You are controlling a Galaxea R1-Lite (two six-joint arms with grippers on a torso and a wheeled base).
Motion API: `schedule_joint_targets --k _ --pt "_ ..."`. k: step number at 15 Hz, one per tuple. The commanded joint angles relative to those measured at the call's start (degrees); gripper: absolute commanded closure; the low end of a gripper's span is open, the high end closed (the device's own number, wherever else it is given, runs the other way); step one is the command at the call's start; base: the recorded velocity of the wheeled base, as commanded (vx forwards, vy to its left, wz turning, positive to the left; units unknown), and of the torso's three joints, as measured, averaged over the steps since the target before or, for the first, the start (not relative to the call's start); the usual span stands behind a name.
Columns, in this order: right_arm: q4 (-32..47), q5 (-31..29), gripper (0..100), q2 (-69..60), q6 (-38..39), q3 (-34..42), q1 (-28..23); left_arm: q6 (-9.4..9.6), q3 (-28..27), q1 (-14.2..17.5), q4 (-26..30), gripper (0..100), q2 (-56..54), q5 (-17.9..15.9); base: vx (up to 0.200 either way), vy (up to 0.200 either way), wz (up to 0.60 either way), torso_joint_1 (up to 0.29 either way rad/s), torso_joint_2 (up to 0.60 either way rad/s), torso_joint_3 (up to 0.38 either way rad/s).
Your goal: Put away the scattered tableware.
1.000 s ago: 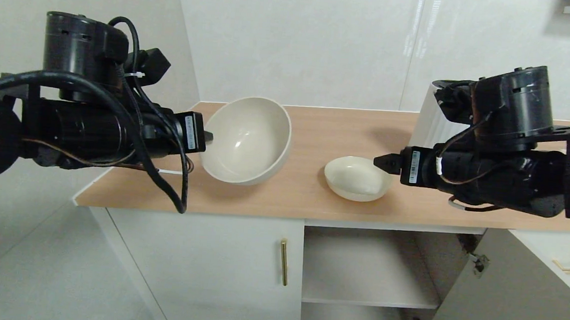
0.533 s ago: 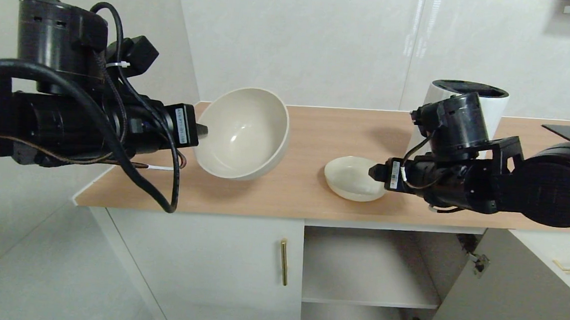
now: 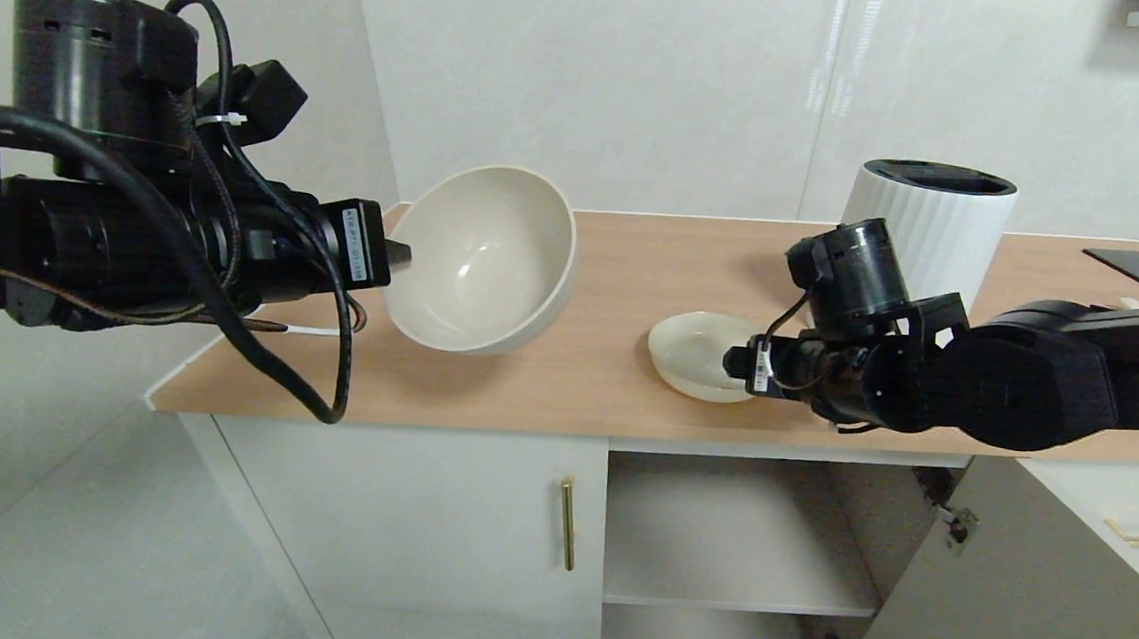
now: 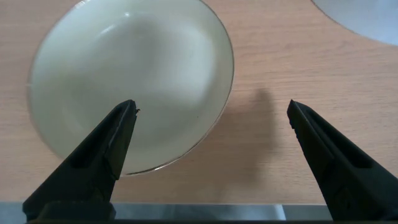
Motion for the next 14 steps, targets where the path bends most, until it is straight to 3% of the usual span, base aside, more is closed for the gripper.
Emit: schedule_joint_targets --k 1,6,7,14 --pt "-0.01 -0.16 0 0.63 -0.01 -0.01 0.02 -0.03 -0.02 0.02 -0.04 100 -0.08 0.11 0.0 0.0 0.0 0.0 0.0 0.0" --pt "-0.01 -0.42 0 1.59 -0.01 -0.45 0.02 -0.03 -0.02 0.02 0.04 100 -0.08 0.11 0.0 0.0 0.0 0.0 0.0 0.0" --pt "-0.01 -0.51 100 1.77 -0.01 -0.54 0.02 -0.03 0.07 -0.06 0.04 100 -0.08 0.11 0.0 0.0 0.0 0.0 0.0 0.0" --pt "-0.09 -0.51 100 -0.52 0.17 -0.45 0.1 -0.03 0.34 -0.5 0.04 100 -0.78 0.11 0.0 0.0 0.0 0.0 0.0 0.0"
